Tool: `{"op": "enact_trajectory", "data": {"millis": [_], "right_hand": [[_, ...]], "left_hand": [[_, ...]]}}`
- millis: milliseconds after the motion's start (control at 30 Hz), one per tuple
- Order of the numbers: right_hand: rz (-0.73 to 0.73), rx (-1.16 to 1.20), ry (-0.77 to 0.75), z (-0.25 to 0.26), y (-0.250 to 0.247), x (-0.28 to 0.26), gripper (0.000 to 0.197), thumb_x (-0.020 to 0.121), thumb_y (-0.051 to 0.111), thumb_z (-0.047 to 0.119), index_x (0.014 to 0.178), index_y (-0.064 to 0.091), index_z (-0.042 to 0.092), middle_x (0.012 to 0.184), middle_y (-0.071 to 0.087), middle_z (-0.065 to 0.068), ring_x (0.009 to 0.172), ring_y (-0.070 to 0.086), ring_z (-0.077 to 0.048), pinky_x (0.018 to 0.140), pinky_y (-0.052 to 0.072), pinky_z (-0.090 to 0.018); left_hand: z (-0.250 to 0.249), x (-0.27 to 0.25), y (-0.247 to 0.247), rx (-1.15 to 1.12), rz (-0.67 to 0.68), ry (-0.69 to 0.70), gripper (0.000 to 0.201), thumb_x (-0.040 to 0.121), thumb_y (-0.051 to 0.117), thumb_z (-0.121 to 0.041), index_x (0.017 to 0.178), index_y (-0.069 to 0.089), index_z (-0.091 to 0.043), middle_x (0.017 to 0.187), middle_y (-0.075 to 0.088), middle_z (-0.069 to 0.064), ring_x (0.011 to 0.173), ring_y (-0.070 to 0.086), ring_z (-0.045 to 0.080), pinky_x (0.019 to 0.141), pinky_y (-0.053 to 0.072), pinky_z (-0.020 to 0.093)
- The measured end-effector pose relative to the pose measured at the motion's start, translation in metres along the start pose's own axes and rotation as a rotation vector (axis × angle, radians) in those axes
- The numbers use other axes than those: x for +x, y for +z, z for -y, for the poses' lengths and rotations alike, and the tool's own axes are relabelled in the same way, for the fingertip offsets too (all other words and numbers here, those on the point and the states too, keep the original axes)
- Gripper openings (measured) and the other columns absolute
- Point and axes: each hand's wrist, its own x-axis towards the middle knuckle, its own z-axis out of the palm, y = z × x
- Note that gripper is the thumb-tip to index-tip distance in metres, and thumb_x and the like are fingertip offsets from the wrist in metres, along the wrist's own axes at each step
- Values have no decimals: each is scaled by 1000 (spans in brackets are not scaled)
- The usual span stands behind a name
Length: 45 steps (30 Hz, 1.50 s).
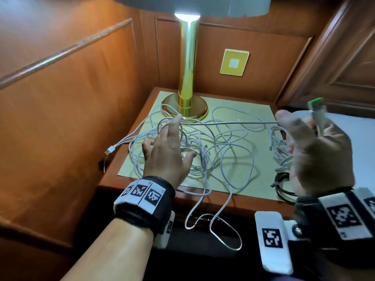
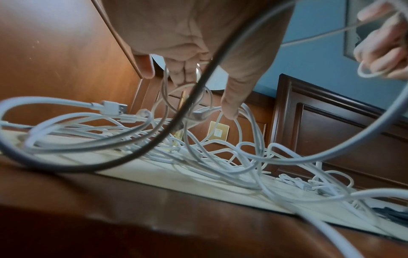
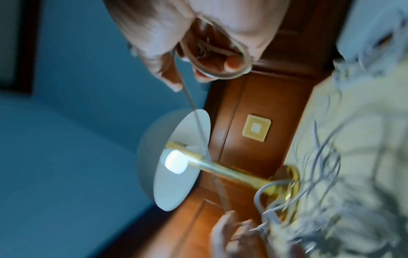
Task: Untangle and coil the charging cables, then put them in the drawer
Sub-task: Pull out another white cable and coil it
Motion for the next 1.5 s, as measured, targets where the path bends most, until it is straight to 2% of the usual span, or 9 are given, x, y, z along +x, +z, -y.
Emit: {"op": "enact_trajectory", "data": {"millis": [200,300,400,500,667,900,1167,1267,1500], "right_hand": [[161,850,383,14,4,-3,28,91,31,-2,75,49,13,92,63,-2,53,57,-3,49,43,-16],[311,325,239,10,12,-13,30,91,40,1,68,48,18,81,65,-1,36,29,-3,34,25,-18],[559,-390,-23,-10,25,-24,10,89,64,20,96,61,26,95,71,9,56,56,4,54,43,-18],[652,-431,20,-19,39,-33,22,85,76,35,105,70,28,92,72,15,83,65,7,76,49,-17],[792,-550,-14,-24,50,-39,17,89,71,34,79,69,20,53,58,9,46,48,-4,55,39,-26],[333,73,44,-4,36,-22,49,87,70,48,67,44,11,47,27,11,44,22,-10,46,19,-27],[277,752,418,7,25,-15,37,92,39,-1,63,56,14,75,66,2,67,69,-10,40,33,-18],[436,404,337,0,25,-19,15,83,52,4,71,55,11,76,57,-7,39,39,-6,37,28,-16],[776,-455,3,-19,42,-37,19,88,72,37,98,73,21,75,71,12,66,63,1,68,47,-22]], "left_hand": [[-10,-2,5,-112,84,27,60,89,60,-17,142,37,-32,114,56,-13,104,55,15,104,21,38],[-13,-2,4,-176,24,89,44,90,61,-14,130,48,-27,104,59,-14,78,54,10,97,27,35],[-9,0,5,-240,-124,248,25,94,55,-19,117,62,-18,100,73,-5,79,68,16,92,42,40],[-6,-1,6,-219,-214,365,29,98,46,-25,112,71,-17,87,76,-1,69,67,23,81,52,39],[-3,-1,1,-187,-286,398,34,100,48,-32,118,75,-21,80,77,1,63,64,23,75,45,24],[14,5,-1,-265,-215,159,35,93,57,-36,121,71,-19,97,78,4,87,74,28,87,56,47],[13,4,0,-238,-194,131,31,94,55,-35,115,72,-20,91,77,4,83,71,31,86,54,54],[12,3,1,-308,-215,168,31,96,56,-40,116,73,-24,93,78,1,81,72,27,87,55,51],[9,2,0,-268,-209,297,32,100,49,-43,111,72,-24,87,77,-1,77,71,28,85,53,52]]}}
